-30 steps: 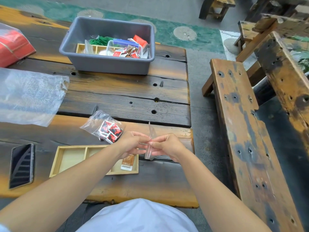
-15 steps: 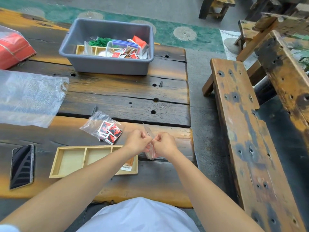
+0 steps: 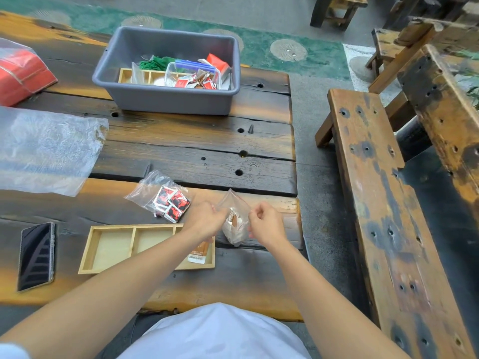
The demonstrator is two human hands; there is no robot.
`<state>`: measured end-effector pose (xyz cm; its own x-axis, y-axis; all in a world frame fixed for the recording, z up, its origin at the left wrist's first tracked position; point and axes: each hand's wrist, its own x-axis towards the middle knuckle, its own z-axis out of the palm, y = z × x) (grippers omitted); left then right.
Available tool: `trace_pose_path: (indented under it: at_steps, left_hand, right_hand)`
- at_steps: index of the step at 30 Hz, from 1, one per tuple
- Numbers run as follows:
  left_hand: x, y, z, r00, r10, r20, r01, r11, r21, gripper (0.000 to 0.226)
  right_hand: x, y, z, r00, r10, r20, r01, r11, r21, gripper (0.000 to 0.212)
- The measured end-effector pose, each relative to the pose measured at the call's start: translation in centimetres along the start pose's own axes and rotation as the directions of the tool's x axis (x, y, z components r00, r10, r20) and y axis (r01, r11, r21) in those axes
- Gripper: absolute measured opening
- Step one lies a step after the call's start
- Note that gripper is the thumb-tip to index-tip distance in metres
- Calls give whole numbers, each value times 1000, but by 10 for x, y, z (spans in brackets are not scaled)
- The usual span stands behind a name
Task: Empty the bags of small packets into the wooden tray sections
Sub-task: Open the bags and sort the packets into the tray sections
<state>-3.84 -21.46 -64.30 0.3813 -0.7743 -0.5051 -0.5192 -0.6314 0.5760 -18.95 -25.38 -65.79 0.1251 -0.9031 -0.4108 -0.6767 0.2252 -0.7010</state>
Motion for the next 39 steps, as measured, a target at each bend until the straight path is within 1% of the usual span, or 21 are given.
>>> trace_pose_path:
  at_steps: [3,6,8,9,11,13,14,16,17,19,21,24,26,28,30,32,34,35,36,37,39]
  left_hand:
    - [8,-1,0,987,160,-12,-155,972,174,38]
    - [17,-6,-9,985,170,-31,-162,971,175,38]
    - [20,-4,-15,983,183,-7,-180,975,130,35]
    - [20,-1,-16,977,212,21,-213,974,81,34]
    - [15,8,-21,954,288,79,-285,957,-46,35]
    - [9,16,-32,938,336,87,-313,928,-202,35]
    - [5,21,-39,937,340,85,-295,897,-328,36]
    - [2,25,-57,939,325,112,-203,786,-583,39]
    - [0,27,-66,935,324,146,-146,725,-673,38]
    - [-6,28,-84,898,370,238,-41,609,-792,26]
    - [-14,25,-97,851,422,312,53,523,-851,19]
    - [-15,14,-105,819,421,390,215,406,-888,29]
    - [-14,7,-104,808,419,414,289,330,-898,34]
    - [-15,-4,-103,827,388,407,322,265,-909,21]
    - [-11,-21,-103,844,371,387,332,205,-921,35]
    - [-7,-39,-101,862,337,379,350,148,-925,39]
    - [-5,-55,-95,910,205,360,344,109,-933,42]
    - [-5,-61,-90,927,129,352,340,107,-934,38]
    - [-4,-67,-82,935,46,351,341,145,-929,35]
    - [-6,-70,-73,937,-36,348,347,221,-911,31]
    - [-3,-82,-47,940,-183,287,339,448,-827,15]
  right_hand:
    - [-5,-1,-3,993,-118,27,120,987,-104,16]
    - [4,6,-17,992,-35,-118,21,993,-114,18]
    - [9,10,-22,995,-1,-99,-4,998,-55,17]
    - [11,12,-23,998,-5,-60,6,1000,13,16]
    - [8,9,-26,999,-22,50,8,967,255,17]
    - [2,7,-31,979,-53,198,-54,864,501,19]
    - [0,7,-33,961,-50,272,-123,805,580,32]
    - [-2,11,-32,907,-34,421,-284,688,667,64]
    - [-2,13,-28,881,-17,472,-355,634,687,74]
    - [-3,15,-17,836,1,549,-461,546,700,83]
    - [-6,10,-4,792,-5,610,-530,490,692,83]
    - [-12,-3,11,712,-73,698,-620,400,675,83]
    - [-18,-11,15,662,-154,733,-672,311,672,82]
    - [-21,-16,17,631,-231,741,-693,262,672,77]
    - [-22,-20,19,629,-248,736,-688,262,676,68]
    - [-20,-21,22,651,-214,729,-673,283,684,63]
    - [-18,-21,25,674,-167,719,-668,279,690,60]
    - [-17,-20,26,679,-155,717,-671,266,692,59]
    - [-16,-19,27,683,-147,715,-673,252,695,56]
    - [-15,-19,28,686,-143,714,-675,242,697,53]
    - [-16,-18,29,689,-135,712,-677,230,699,49]
